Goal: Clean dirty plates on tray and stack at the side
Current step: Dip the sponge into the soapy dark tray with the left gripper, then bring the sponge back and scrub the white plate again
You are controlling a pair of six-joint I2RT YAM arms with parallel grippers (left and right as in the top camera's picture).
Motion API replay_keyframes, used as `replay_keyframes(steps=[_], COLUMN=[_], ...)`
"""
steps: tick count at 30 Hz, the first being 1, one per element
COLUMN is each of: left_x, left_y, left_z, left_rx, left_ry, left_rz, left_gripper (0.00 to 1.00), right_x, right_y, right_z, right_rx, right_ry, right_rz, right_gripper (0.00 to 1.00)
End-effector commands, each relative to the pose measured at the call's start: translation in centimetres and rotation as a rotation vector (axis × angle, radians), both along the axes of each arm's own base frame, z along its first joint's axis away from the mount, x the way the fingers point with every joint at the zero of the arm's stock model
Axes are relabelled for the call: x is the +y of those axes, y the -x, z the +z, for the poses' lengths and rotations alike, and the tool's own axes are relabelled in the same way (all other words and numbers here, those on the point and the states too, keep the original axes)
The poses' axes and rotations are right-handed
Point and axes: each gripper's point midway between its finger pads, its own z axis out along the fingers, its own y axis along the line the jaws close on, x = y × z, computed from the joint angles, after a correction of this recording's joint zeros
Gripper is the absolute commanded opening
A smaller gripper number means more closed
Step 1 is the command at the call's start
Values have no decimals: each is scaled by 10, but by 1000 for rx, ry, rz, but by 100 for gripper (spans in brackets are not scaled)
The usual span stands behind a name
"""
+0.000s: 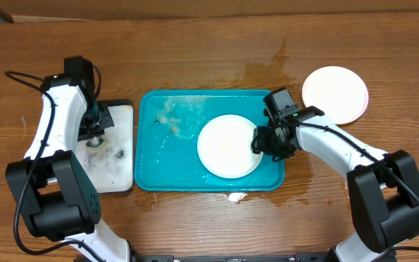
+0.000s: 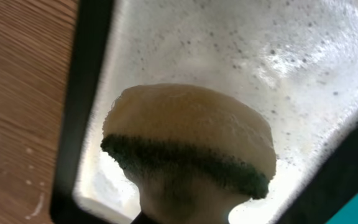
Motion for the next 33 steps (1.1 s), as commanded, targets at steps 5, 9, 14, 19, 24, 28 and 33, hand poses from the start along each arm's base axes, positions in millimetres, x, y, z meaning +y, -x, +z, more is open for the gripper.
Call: replay_keyframes(steps=[5, 9, 14, 19, 24, 28, 33], left_x=[11, 11, -8, -94, -198, -276, -346], left_y=[1, 2, -5, -34, -41, -29, -10], left_z=[4, 4, 5, 19, 37, 41, 33], left_rx=[27, 38, 19, -113, -178, -173, -178], left_ry=[-54, -52, 51, 395, 654, 721, 694], left_rz=[-36, -71, -150, -289, -488, -648, -797], left_gripper=[4, 4, 4, 4, 4, 5, 4], right_x=[1, 1, 1, 1, 5, 5, 5], right_y=[1, 1, 1, 1, 2, 3, 3], right_z=[-1, -1, -1, -1, 0, 0, 0], right_rx=[0, 0, 1, 0, 8, 9, 10], right_ry=[-1, -1, -1, -2, -22, -22, -23], right_rz=[4, 4, 4, 3, 8, 8, 7], right_gripper=[56, 56, 56, 56, 56, 56, 55])
